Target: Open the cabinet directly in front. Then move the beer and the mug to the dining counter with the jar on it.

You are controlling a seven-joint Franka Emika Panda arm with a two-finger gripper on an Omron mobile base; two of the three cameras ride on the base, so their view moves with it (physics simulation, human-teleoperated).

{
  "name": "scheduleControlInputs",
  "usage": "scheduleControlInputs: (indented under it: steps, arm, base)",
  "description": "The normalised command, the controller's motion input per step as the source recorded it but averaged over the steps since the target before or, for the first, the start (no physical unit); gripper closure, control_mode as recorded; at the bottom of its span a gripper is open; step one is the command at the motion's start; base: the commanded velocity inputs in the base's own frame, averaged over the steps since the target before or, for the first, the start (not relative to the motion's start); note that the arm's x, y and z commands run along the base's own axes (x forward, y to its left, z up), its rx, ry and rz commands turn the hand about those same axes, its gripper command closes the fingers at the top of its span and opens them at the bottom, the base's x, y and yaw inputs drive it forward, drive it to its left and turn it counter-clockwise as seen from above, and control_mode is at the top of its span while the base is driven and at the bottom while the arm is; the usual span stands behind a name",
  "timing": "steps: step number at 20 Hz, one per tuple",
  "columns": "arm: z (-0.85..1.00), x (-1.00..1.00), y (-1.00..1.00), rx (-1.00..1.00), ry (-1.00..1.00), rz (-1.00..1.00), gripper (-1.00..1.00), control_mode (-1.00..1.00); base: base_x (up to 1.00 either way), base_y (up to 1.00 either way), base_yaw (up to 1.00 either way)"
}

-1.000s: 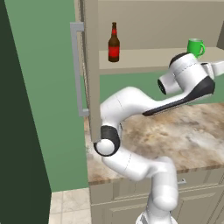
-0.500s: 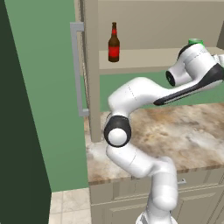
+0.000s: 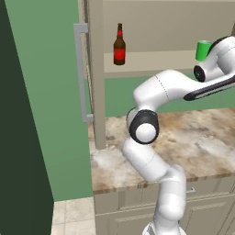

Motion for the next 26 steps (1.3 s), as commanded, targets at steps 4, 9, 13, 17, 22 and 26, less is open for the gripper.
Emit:
scheduleControlInputs:
  steps: [4, 9, 13, 17, 22, 26]
  arm:
    - [0.53, 0.0, -0.69, 0.19, -0.03, -0.11, -1.0, -1.0]
    - [0.54, 0.0, -0.74, 0.2, -0.07, -0.14, -1.0, -1.0]
    - [0.53, 0.0, -0.67, 0.2, -0.06, -0.15, -1.0, -1.0]
    - [0.41, 0.11, -0.43, 0.18, -0.02, -0.13, -1.0, -1.0]
    - [0.06, 0.28, 0.0, 0.04, 0.0, -0.06, -1.0, -1.0]
    - [-0.09, 0.03, 0.15, 0.01, -0.06, -0.02, -1.0, -1.0]
  base:
    - [0.0, 0.0, 0.0]
    - [0.0, 0.0, 0.0]
    - [0.0, 0.0, 0.0]
    - [0.0, 0.0, 0.0]
    - [0.0, 0.0, 0.0]
    - [0.0, 0.0, 0.0]
